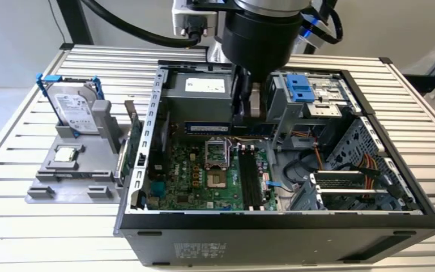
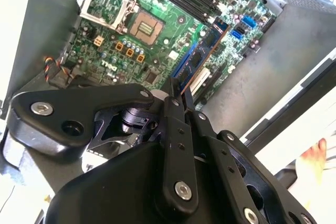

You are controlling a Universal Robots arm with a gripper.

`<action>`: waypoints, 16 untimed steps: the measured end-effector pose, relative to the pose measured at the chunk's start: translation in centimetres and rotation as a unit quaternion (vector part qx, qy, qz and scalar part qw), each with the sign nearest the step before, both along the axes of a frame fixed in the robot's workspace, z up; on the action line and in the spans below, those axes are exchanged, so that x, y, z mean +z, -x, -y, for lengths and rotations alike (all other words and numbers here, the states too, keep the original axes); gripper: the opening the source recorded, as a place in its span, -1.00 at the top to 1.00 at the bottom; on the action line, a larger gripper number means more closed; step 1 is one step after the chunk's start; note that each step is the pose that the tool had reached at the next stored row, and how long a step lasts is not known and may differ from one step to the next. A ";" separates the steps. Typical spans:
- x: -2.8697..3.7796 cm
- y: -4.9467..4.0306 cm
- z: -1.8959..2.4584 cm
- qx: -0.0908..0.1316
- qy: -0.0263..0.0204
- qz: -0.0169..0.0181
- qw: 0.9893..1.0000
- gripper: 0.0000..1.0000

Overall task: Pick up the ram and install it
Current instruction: 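Pick up the ram and move it above insertion slot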

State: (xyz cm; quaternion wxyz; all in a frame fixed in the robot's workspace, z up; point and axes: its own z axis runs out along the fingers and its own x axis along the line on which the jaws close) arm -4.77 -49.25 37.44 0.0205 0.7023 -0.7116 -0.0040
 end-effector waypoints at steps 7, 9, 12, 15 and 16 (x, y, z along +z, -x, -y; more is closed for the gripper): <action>0.00 -1.25 0.00 -0.004 0.000 0.000 1.000 1.00; 0.00 -1.53 -0.01 -0.007 0.000 0.000 1.000 1.00; 0.00 -1.91 -0.02 -0.012 0.000 0.000 1.000 1.00; 0.00 -2.27 -0.04 -0.018 0.000 0.000 1.000 1.00; 0.00 -2.41 -0.05 -0.019 0.000 0.000 1.000 1.00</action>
